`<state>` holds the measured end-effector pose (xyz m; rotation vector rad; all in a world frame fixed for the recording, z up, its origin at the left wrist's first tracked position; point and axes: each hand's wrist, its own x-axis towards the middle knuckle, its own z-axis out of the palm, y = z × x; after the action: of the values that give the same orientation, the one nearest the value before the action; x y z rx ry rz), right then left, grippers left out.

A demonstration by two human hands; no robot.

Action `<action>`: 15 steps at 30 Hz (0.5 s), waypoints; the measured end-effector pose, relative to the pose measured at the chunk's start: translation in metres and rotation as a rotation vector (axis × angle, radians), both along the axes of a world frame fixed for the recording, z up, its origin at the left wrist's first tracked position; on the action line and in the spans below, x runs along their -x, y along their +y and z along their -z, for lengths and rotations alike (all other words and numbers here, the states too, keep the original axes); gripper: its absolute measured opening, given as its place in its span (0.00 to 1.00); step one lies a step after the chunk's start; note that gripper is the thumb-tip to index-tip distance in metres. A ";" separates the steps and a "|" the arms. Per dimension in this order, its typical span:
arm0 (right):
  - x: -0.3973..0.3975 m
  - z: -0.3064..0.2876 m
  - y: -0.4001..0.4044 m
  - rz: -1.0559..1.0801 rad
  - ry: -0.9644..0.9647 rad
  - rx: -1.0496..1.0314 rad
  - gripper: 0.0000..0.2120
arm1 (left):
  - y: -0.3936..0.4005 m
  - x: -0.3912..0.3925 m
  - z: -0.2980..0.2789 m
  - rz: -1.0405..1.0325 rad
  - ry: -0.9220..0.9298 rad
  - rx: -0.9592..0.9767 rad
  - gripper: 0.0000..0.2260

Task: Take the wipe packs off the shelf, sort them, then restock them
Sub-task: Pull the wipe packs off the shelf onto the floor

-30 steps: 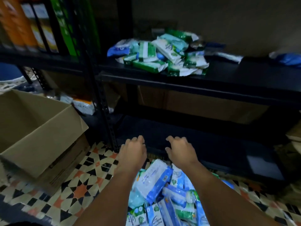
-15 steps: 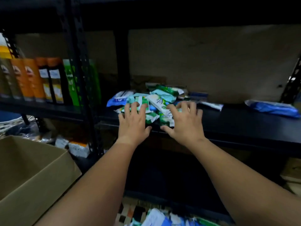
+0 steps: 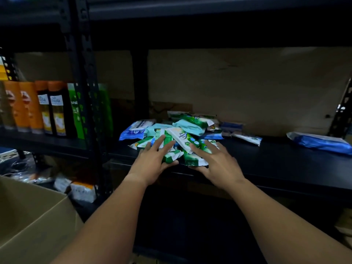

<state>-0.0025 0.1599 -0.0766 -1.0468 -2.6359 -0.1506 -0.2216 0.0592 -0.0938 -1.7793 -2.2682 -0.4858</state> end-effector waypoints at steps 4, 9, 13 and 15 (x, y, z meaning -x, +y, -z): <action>-0.005 -0.006 0.002 -0.041 0.010 0.020 0.31 | -0.005 0.002 -0.004 -0.001 0.107 -0.007 0.30; -0.007 -0.029 0.013 -0.078 0.203 0.043 0.22 | -0.005 -0.004 -0.026 0.019 -0.044 -0.187 0.25; -0.005 -0.052 0.015 -0.044 0.184 0.023 0.21 | -0.004 -0.012 -0.041 0.014 0.008 -0.192 0.24; -0.007 -0.062 0.014 -0.031 0.178 0.006 0.22 | -0.006 -0.016 -0.045 0.002 0.041 -0.188 0.24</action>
<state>0.0046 0.1735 -0.0147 -0.9722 -2.4920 -0.0407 -0.2056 0.0532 -0.0493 -1.6840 -2.1172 -0.6343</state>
